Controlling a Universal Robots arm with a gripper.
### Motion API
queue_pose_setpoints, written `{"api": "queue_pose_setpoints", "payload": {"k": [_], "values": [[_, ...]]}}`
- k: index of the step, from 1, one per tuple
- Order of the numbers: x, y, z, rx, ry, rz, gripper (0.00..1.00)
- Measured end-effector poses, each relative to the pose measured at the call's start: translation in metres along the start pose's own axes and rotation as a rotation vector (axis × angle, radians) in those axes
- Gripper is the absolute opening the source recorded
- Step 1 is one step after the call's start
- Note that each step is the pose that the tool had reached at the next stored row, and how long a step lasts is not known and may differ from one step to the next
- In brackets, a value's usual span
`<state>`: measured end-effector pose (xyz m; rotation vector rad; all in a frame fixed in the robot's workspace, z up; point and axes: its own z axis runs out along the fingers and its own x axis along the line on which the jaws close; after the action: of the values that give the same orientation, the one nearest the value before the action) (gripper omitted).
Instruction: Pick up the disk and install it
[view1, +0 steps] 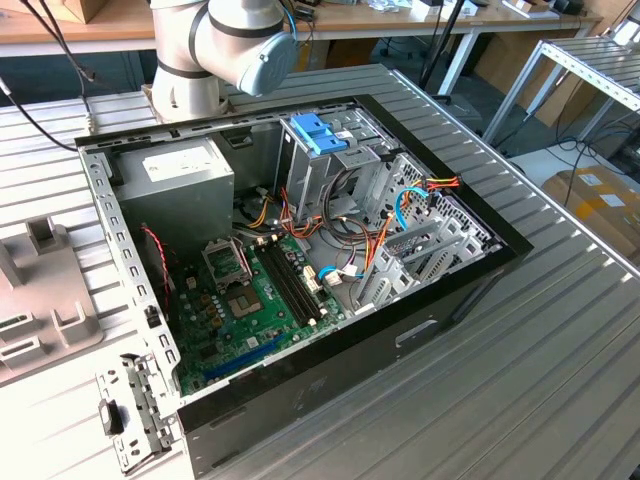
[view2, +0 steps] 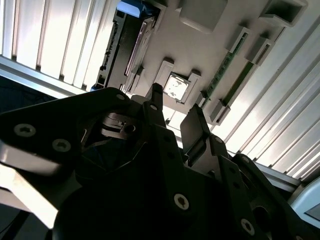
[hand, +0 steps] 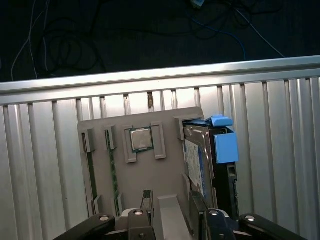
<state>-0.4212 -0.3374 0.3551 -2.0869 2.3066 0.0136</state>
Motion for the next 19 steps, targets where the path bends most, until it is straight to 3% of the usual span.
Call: {"api": "queue_pose_setpoints", "payload": {"k": [19], "values": [[-0.0009,0.0028,0.0027,0.0000,0.0000,0.000,0.42]]}}
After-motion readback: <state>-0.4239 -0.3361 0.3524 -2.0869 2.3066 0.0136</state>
